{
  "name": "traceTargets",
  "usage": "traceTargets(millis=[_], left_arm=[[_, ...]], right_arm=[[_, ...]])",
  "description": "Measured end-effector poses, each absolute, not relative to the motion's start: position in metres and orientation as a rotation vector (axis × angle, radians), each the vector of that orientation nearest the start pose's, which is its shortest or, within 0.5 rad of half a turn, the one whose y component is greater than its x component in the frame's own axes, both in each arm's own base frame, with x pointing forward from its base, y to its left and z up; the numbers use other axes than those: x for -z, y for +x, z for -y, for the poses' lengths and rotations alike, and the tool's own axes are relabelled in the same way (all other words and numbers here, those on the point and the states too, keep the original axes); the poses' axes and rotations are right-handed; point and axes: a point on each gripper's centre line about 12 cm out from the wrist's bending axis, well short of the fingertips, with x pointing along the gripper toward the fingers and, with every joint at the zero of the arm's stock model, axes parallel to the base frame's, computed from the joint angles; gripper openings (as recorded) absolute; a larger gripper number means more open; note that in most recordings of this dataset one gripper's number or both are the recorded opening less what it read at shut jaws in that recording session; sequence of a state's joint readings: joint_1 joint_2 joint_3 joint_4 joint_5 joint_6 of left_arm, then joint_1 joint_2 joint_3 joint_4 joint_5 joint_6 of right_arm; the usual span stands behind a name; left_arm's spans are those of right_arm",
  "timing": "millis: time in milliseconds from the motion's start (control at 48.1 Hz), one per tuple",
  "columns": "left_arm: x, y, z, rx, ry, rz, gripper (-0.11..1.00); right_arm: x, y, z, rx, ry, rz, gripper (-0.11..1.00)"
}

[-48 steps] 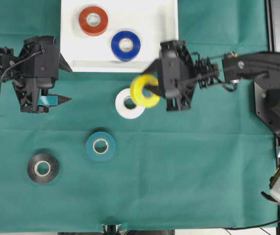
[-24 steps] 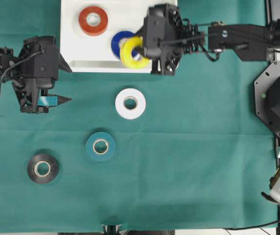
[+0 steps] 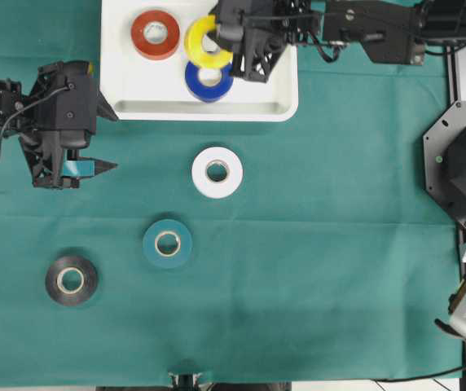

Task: Put the tape alternately from left to right into the white case.
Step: 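Place the yellow roll in the tray's upper area and release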

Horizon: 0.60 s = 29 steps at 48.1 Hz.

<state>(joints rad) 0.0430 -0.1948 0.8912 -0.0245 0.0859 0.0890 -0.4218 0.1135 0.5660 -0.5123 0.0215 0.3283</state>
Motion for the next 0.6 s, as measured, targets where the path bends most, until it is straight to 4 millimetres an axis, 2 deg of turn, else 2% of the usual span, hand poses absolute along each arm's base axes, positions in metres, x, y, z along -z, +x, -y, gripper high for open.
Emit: traceTargets(millis=[250, 603], left_arm=[[-0.157, 0.314, -0.013, -0.013, 0.044, -0.783, 0.96], [-0.157, 0.314, -0.013, -0.013, 0.044, -0.783, 0.96]], right_arm=[[-0.145, 0.381, 0.201, 0.405, -0.006, -0.734, 0.02], [-0.139, 0.379, 0.210, 0.424, 0.005, -0.747, 0.03]])
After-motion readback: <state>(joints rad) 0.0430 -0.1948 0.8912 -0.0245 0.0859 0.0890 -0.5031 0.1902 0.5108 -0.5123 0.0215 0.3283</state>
